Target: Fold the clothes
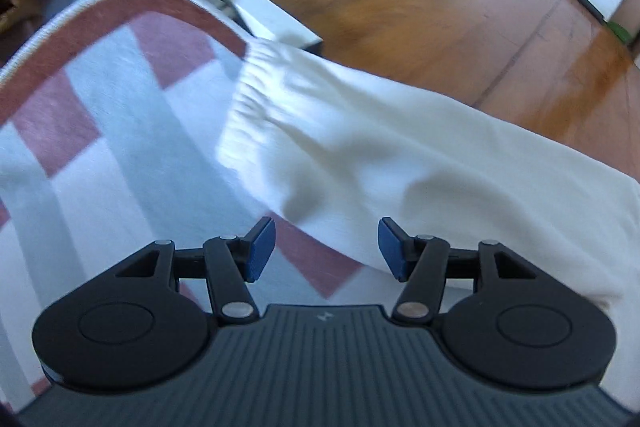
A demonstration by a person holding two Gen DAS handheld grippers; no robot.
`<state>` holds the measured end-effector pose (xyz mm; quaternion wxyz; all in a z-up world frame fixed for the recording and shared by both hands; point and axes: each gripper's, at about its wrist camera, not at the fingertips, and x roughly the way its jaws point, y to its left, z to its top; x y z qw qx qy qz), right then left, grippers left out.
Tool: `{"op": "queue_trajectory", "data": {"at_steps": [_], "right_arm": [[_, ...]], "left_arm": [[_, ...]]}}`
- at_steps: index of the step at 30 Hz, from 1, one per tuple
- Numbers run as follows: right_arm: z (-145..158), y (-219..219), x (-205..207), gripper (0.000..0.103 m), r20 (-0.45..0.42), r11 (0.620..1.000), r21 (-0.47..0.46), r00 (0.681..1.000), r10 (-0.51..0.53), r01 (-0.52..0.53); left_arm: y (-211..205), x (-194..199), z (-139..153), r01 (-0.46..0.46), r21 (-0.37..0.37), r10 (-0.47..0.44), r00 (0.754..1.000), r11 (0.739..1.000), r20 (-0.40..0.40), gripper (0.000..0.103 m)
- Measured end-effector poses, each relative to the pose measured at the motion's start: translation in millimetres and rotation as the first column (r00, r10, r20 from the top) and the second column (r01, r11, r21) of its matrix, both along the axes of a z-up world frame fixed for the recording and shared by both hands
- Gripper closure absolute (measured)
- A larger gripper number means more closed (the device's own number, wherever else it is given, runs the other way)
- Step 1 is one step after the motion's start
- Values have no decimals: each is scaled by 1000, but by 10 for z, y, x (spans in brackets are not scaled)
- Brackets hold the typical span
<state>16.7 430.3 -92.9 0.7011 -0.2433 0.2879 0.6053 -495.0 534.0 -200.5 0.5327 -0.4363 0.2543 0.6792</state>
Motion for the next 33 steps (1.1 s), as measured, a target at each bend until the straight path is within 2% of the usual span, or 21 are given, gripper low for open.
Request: {"op": "queue_trajectory", "data": {"at_steps": [1, 2, 4, 5, 6, 9, 11, 13, 15, 18, 21, 23, 24, 27, 28, 29, 31, 33], "right_arm": [[-37, 9, -184, 26, -30, 999, -16, 999, 38, -39], [-74, 18, -368, 26, -61, 996, -31, 995, 76, -78], [-147, 35, -736, 26, -124, 986, -57, 981, 149, -157], [-185, 40, -914, 26, -151, 979, -67, 971, 183, -195], [-224, 36, -1075, 26, -169, 972, -73, 963, 210, -225], [-324, 27, -1477, 26, -217, 957, -93, 944, 249, -274], [-372, 27, -1673, 26, -253, 946, -117, 930, 267, -303], [-428, 5, -1805, 26, -245, 931, -135, 922, 301, -340], [-463, -7, -1912, 26, -219, 921, -155, 922, 320, -357], [-511, 12, -1964, 26, -240, 923, -178, 924, 297, -342], [-544, 61, -1979, 26, -260, 931, -173, 927, 272, -322], [-574, 96, -1953, 26, -279, 937, -171, 927, 250, -305], [-587, 115, -1941, 26, -296, 939, -171, 925, 240, -298], [-606, 145, -1906, 26, -321, 945, -168, 922, 218, -281], [-620, 151, -1909, 26, -318, 946, -169, 924, 215, -278], [-633, 151, -1914, 26, -312, 945, -172, 925, 215, -277], [-656, 131, -1940, 27, -291, 941, -182, 929, 226, -286], [-669, 89, -1989, 27, -268, 934, -180, 929, 255, -309]], "left_arm": [[-8, -71, -33, -15, 9, 15, 999, 1000, 35, 39], [-32, -173, -78, -30, 34, 26, 993, 999, 113, 38], [-80, -368, -164, -61, 71, 38, 957, 996, 287, 38], [-100, -447, -187, -85, 68, 56, 936, 994, 349, 38], [-125, -500, -185, -106, 66, 75, 926, 992, 369, 38], [-178, -571, -118, -145, 80, 115, 948, 986, 297, 39], [-133, -514, -88, -99, 95, 82, 982, 991, 169, 38], [-75, -458, -156, -64, 57, 59, 995, 996, 84, 37], [-62, -501, -241, -106, 47, 99, 987, 993, 123, 37], [-24, -582, -290, -156, 101, 128, 963, 983, 238, 38], [83, -479, -321, -133, 129, 113, 982, 983, 150, 40], [156, -376, -334, -98, 135, 89, 993, 986, 74, 48], [192, -324, -341, -80, 137, 76, 996, 987, 35, 49], [262, -229, -344, -16, 148, 28, 996, 989, -79, 73], [262, -238, -332, -8, 161, 23, 996, 987, -91, 85], [239, -279, -303, -23, 176, 36, 997, 984, -67, 89], [169, -361, -202, -66, 222, 82, 995, 973, -62, 92], [106, -371, -76, -78, 280, 118, 985, 957, -128, 92]]}}
